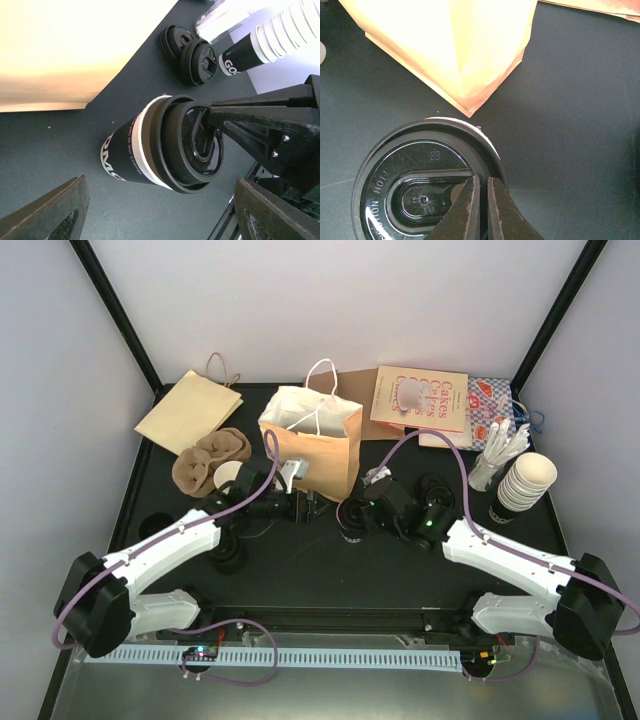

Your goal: Pack the takeout coffee

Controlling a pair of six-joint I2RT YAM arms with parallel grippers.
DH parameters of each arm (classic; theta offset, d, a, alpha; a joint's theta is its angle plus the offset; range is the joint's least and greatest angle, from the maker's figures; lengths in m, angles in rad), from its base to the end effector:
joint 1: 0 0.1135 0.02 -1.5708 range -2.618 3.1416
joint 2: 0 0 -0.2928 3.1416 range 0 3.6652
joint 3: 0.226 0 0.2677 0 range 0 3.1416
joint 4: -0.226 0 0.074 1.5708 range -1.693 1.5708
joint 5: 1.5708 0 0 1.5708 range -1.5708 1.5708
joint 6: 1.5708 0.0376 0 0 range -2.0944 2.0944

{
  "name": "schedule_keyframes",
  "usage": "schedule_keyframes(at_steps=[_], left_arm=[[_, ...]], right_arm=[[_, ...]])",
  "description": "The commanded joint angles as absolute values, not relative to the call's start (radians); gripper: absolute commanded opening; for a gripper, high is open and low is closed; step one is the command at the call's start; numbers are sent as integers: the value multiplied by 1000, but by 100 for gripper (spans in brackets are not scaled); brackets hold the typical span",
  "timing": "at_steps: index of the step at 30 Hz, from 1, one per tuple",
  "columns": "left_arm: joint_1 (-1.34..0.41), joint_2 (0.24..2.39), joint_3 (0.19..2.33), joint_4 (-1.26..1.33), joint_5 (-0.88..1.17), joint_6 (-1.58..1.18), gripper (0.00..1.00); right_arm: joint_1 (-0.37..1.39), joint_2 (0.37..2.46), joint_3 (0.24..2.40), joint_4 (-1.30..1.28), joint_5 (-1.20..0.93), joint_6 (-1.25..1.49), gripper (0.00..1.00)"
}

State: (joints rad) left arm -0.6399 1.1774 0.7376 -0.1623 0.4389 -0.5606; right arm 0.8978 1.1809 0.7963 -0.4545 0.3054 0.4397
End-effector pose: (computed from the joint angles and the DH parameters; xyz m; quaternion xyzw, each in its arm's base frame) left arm 0.1977 -0.1671 0.2659 0.1355 0.8591 -0.4157 0.2662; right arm 0.1625 0.1857 0.2603 -0.1566 0.9112 0.1078 0.3655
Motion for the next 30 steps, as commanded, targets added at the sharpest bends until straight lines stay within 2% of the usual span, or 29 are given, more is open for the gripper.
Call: schedule_keyframes(at_steps=[1, 5, 30], left_arm=[[-652, 1215, 743, -90, 476, -579, 81], [-654, 1227, 742, -68, 479, -584, 80], [-664, 1365, 743, 14, 524, -619, 76]], right_arm=[[913, 1176, 794, -422, 341, 431, 1], [913, 1143, 782, -397, 354, 428, 1], [913, 1269, 828, -423, 321, 423, 1]])
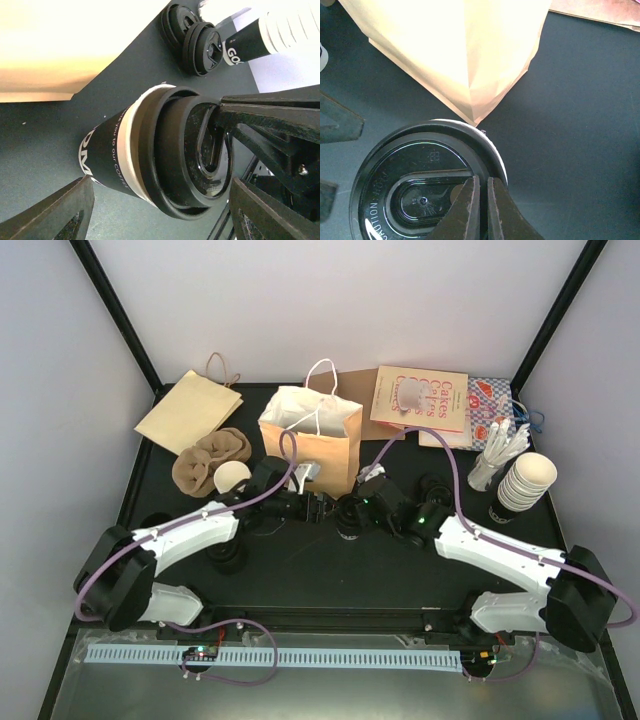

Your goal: Pack the takeout coffee

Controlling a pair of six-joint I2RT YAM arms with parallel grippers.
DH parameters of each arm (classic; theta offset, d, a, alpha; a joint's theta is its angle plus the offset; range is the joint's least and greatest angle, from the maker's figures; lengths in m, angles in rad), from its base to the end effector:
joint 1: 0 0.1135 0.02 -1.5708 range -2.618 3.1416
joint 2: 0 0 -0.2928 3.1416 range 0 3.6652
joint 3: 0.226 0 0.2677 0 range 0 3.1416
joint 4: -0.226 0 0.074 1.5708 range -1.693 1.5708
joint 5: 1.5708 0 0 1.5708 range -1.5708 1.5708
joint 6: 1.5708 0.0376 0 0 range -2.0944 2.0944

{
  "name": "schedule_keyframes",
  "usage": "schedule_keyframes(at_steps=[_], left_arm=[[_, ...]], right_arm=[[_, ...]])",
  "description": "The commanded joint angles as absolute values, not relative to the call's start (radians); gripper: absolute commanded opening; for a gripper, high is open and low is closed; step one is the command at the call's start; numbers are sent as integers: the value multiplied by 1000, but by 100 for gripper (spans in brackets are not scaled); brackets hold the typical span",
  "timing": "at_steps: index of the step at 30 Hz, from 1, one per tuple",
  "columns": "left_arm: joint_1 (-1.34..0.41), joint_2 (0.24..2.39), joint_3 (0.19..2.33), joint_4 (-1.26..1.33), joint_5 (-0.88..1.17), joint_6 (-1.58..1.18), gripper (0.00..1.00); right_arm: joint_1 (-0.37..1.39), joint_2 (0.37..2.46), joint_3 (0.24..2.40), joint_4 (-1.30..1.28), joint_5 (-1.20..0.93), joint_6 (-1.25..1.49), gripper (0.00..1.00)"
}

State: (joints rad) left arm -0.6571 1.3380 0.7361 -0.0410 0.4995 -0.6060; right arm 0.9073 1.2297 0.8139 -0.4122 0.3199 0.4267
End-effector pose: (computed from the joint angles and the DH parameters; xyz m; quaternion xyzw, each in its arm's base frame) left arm 0.2163 -0.1896 0.2360 0.1327 0.8634 -0.4344 0.2195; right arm 0.1689 0.1969 0.2581 -0.1628 0.9073 0.1050 0.3733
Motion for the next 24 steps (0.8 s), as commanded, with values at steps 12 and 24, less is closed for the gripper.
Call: schedule_keyframes(at_steps=[12, 24], left_arm=[[-664, 1434, 736, 141, 584, -650, 77], [-663, 1483, 724, 221, 650, -676, 77]], right_arm=[[913, 1280, 832, -390, 343, 443, 1], [913, 1302, 852, -429, 336, 447, 1]])
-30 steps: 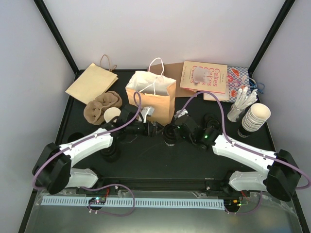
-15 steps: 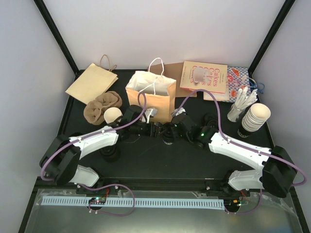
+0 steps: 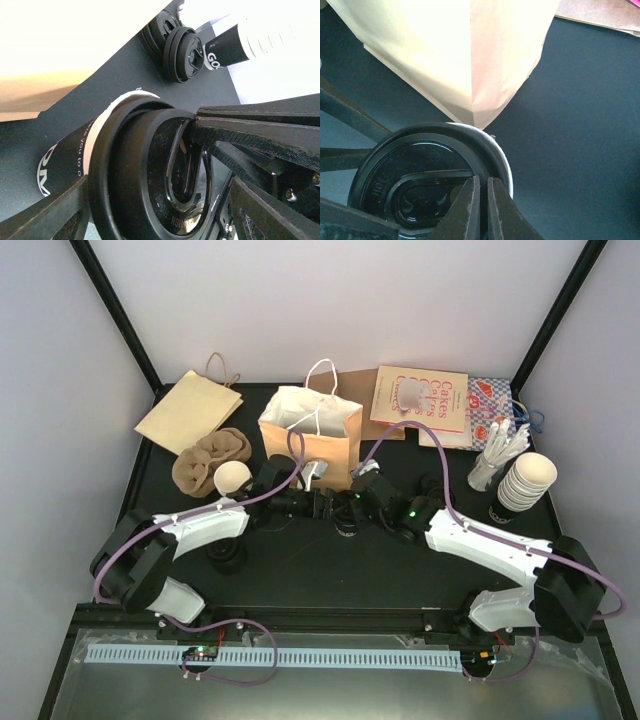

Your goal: Pack the takeout coffee

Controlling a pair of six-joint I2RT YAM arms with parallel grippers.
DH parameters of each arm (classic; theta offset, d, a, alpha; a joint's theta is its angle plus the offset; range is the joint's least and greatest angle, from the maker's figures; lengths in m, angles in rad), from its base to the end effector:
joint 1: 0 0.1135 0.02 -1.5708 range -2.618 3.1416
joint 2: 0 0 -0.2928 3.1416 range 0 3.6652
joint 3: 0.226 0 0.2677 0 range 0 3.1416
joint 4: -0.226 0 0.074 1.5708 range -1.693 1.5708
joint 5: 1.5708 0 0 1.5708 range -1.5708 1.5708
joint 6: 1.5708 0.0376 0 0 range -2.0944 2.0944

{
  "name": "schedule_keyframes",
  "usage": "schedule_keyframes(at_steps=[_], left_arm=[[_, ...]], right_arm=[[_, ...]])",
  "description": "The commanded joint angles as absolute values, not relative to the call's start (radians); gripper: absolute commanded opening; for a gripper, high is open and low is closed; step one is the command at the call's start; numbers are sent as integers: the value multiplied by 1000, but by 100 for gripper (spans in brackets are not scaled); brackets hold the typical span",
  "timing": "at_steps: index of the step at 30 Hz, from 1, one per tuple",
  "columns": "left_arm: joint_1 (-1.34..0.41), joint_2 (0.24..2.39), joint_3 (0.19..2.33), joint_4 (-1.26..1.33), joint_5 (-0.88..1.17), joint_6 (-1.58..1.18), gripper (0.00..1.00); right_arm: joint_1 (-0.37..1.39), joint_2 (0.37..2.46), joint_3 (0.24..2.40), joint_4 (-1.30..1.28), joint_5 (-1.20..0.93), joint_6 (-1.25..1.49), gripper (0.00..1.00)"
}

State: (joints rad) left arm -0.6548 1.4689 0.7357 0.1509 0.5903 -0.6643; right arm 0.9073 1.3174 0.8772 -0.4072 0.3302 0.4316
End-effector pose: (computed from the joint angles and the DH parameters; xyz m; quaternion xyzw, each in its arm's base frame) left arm 0.2348 -0.2067 0.2169 0.1340 0.8429 -0.4805 0.2018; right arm 0.1825 0.2136 0.2579 -0.1608 0.9103 0.0961 0.3691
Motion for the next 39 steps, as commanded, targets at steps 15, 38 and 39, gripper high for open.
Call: schedule_keyframes(at_steps=[15, 38, 39], left_arm=[[-662, 1431, 715, 176, 557, -667, 84], [-658, 1436, 716, 185, 567, -668, 83], [-657, 1437, 716, 186, 568, -667, 83]], right_arm=[[911, 1267, 879, -460, 395, 409, 1], [911, 1276, 823, -341, 362, 426, 1], [911, 1279, 819, -334, 362, 426, 1]])
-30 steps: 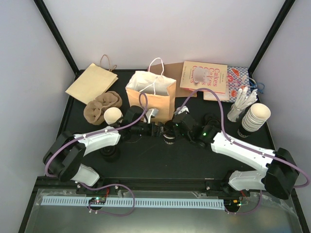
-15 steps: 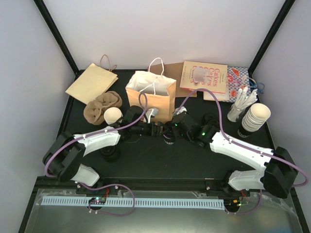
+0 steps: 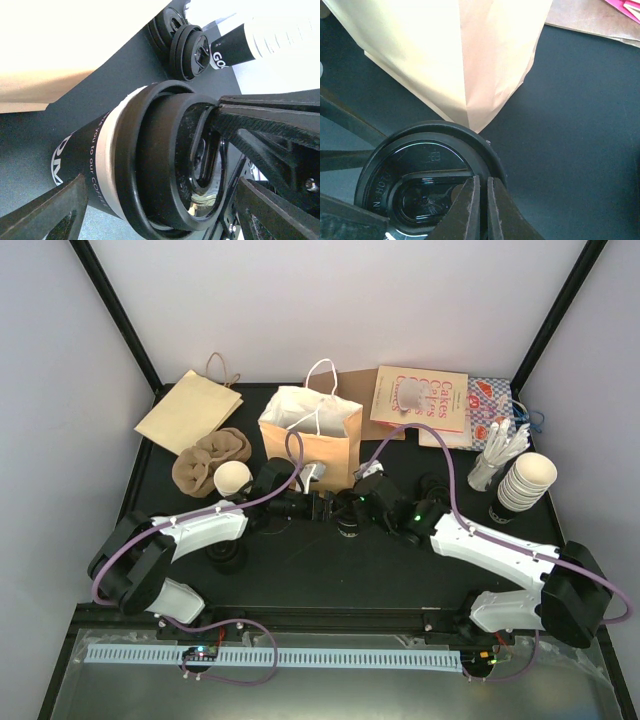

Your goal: Pack the takeout coffee

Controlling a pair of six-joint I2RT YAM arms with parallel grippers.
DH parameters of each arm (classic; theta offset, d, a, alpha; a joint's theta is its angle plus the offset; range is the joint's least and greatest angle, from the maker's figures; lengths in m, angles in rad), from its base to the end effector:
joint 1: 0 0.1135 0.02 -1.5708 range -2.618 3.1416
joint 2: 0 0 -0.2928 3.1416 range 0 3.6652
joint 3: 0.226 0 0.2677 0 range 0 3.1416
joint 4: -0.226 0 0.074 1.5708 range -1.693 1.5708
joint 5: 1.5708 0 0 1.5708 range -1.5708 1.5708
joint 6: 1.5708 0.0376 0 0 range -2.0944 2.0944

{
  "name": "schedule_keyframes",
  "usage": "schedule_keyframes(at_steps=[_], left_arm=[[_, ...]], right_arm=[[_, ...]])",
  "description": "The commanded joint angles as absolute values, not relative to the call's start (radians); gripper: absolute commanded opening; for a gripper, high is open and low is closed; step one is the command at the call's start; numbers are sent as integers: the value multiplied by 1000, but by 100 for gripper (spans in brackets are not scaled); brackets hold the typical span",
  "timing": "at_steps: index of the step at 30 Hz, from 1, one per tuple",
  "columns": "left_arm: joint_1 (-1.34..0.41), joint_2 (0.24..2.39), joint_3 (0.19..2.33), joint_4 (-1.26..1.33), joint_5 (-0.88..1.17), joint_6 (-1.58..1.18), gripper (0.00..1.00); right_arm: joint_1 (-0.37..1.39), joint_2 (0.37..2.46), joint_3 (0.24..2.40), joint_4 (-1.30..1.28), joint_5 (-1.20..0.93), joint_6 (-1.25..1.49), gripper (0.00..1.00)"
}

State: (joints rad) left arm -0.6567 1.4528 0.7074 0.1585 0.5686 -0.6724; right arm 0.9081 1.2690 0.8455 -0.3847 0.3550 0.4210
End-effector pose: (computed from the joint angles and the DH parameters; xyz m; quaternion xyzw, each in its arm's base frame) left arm 0.2299 -0.2028 0.2129 0.1258 0.8470 -0.4742 0.2044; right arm 0.1770 0.2055 0.2615 -0.1565 0.9025 0.0969 0.3894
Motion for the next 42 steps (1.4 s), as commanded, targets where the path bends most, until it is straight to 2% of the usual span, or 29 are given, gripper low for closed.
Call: schedule_keyframes(at_steps=[1, 13, 19, 26, 30, 40, 42], left_arm=[[-658, 1437, 716, 186, 567, -667, 83], [-657, 1449, 718, 187, 564, -663, 82], [-650, 1454, 720, 173, 547, -666, 74], [-640, 1459, 721, 143, 511, -664, 72], [-629, 1452, 710, 131, 488, -668, 66], [-592, 1349, 621, 176, 492, -680, 66], [-584, 1358, 622, 172, 497, -683, 64]], right_arm=[[912, 1284, 819, -336, 366, 427, 1], [904, 1284, 816, -346, 364, 423, 1], [888, 1328, 844, -378, 327, 421, 1], [873, 1372, 864, -432, 258, 418, 1], [872, 1373, 880, -468, 234, 405, 1], [872, 1371, 895, -510, 196, 360, 1], [873, 1376, 900, -515, 187, 353, 1]])
